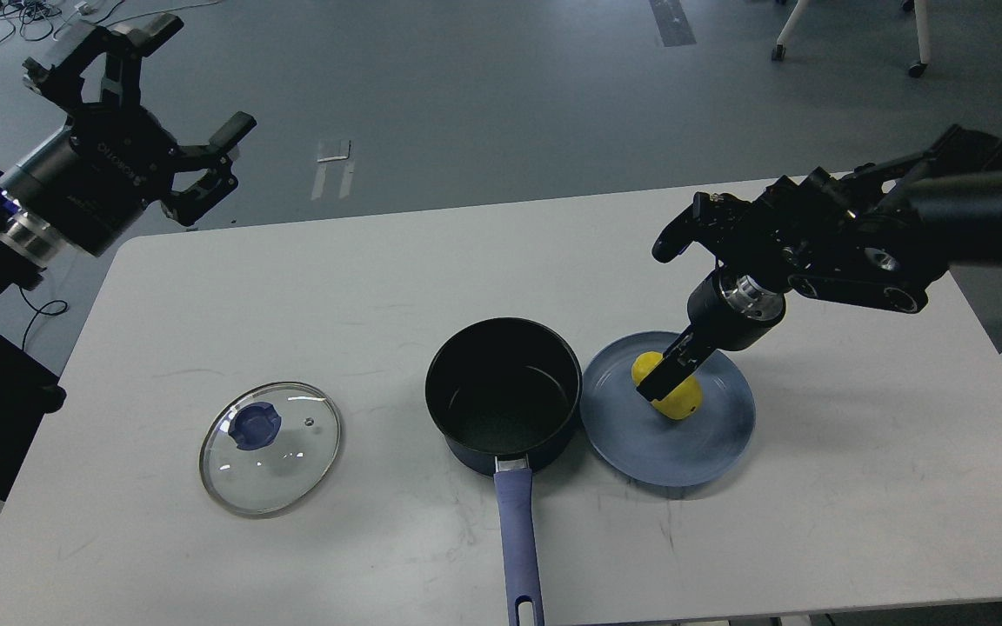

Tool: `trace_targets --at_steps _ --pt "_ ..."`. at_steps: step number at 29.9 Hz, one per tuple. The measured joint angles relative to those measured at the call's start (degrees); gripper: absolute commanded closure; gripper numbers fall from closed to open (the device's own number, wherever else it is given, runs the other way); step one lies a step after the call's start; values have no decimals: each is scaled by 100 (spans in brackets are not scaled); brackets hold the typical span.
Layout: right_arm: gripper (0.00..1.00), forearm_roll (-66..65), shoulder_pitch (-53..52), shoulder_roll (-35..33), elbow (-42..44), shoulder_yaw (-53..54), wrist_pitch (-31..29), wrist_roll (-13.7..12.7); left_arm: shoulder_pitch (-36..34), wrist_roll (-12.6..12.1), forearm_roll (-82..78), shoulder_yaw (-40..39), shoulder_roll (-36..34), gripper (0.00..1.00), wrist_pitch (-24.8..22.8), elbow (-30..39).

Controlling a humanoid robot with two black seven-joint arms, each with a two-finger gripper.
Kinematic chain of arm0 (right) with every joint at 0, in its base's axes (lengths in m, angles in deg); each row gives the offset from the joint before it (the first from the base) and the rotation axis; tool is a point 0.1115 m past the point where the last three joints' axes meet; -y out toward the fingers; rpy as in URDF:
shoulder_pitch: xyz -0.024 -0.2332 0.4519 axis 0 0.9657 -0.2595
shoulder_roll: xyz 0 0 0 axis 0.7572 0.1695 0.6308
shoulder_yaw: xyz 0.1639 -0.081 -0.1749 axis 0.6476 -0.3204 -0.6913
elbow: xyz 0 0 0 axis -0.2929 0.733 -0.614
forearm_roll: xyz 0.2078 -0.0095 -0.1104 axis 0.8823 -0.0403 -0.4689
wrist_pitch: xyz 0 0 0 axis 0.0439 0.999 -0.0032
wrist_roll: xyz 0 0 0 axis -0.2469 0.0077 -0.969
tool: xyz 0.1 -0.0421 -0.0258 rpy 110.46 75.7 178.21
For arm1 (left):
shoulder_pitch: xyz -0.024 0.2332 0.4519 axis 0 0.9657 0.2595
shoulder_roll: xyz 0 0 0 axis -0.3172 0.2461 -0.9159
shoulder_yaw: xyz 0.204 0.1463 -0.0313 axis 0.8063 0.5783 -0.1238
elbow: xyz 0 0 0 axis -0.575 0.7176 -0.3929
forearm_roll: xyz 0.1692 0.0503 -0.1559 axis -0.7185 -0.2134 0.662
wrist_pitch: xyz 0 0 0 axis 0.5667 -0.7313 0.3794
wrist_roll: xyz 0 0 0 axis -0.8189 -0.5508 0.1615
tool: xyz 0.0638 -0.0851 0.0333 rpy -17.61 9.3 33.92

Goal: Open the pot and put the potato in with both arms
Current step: 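Lower the right gripper and grasp the yellow potato on the plate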

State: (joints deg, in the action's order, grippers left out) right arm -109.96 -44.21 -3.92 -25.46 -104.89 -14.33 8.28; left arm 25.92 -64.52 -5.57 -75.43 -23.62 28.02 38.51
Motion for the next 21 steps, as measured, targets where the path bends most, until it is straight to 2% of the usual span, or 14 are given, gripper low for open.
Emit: trace_targets --at_steps 7,16,21 --pt "4 1 27 81 27 -4 0 0 22 7 38 -8 -7 2 0 0" --pt "5 3 130 129 122 -67 -1 0 24 7 52 -8 10 2 0 0" --pt "10 4 177 137 155 -90 -1 0 24 9 53 -14 10 2 0 0"
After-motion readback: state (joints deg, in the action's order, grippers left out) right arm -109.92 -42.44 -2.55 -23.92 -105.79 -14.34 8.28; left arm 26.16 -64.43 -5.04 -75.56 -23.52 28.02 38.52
